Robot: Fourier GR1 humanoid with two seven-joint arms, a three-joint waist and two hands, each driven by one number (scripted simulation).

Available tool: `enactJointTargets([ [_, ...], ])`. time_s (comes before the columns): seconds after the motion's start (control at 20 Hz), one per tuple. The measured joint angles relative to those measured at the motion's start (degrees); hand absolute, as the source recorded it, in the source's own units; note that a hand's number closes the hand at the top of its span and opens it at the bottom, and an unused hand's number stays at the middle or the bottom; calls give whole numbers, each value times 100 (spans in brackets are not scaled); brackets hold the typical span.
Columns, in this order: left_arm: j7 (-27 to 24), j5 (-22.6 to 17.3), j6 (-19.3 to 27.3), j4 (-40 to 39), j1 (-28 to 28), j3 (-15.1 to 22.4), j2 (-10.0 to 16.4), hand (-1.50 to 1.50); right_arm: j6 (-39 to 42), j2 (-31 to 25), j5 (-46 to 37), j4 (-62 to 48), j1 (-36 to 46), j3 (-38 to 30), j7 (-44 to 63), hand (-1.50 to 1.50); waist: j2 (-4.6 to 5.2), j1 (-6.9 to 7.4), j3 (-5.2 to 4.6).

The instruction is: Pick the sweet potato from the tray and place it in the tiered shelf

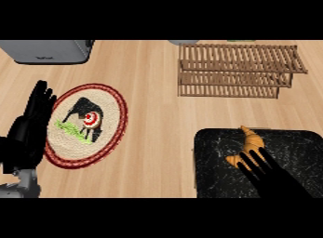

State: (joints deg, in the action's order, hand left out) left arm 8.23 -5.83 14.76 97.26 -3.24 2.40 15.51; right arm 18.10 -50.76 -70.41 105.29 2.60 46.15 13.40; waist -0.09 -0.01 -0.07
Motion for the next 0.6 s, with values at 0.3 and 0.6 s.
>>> enactJointTargets([
  [0.3, 55, 133, -65, 87, 76, -3, -121, 0, 134, 422, -324, -275, -48, -179, -144, -150, -21, 4, -19],
  [0.6, 58, 141, -152, -48, -70, -133, -153, 0, -338, 389, -671, -544, -127, -248, -565, 150, -80, 17, -70],
])
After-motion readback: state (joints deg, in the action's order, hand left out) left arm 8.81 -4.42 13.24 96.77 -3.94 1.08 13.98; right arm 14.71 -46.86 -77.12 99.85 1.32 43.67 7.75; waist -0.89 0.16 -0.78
